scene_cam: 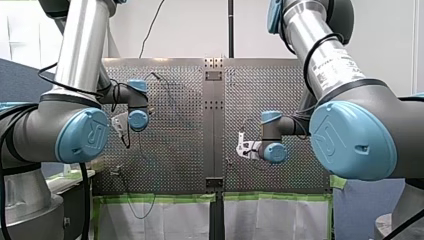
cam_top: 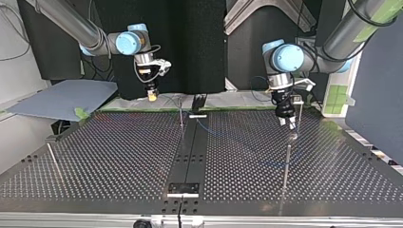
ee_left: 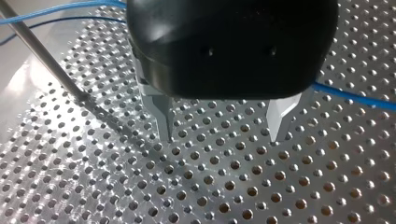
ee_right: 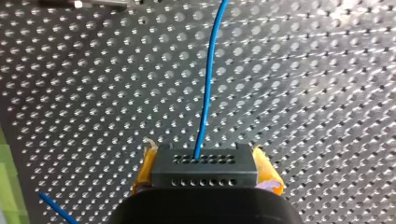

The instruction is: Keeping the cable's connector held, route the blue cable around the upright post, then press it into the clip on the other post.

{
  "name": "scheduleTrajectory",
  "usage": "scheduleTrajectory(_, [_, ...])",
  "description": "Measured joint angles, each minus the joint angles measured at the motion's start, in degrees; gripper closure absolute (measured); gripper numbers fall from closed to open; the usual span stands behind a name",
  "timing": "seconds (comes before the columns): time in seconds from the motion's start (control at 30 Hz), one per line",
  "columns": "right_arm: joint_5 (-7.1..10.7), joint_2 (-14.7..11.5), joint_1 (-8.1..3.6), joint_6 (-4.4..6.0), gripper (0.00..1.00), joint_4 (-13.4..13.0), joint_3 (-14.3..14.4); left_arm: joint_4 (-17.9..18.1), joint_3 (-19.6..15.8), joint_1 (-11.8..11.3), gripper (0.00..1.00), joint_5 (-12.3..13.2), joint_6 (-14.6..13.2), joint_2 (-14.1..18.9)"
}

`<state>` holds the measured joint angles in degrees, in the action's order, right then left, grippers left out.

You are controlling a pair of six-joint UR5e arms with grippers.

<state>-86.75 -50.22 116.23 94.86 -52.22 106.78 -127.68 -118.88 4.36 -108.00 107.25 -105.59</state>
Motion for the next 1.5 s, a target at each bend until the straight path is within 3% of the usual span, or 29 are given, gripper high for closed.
scheduleTrajectory(0.4, [-0.70, 2.2, 0.04, 0.25, 1.00, -1.3, 0.6, 0.7, -0.1, 0.4, 0.00, 1.0, 0.2, 0.0])
scheduleTrajectory(0.77, [-0.83, 2.3, 0.02, 0.25, 1.00, -1.5, 0.6, 1.8, -0.5, 0.4, 0.00, 1.7, 5.4, 0.0])
scheduleTrajectory(1.2, [-0.88, 2.4, 0.07, 0.51, 1.00, -2.1, 0.8, 5.9, -3.1, -0.1, 0.00, 2.4, 11.3, 0.0])
scheduleTrajectory(1.5, [-0.87, 2.5, 0.06, 0.60, 1.00, -2.4, 0.9, 5.4, -3.4, -0.3, 0.00, 2.8, 10.3, -0.1])
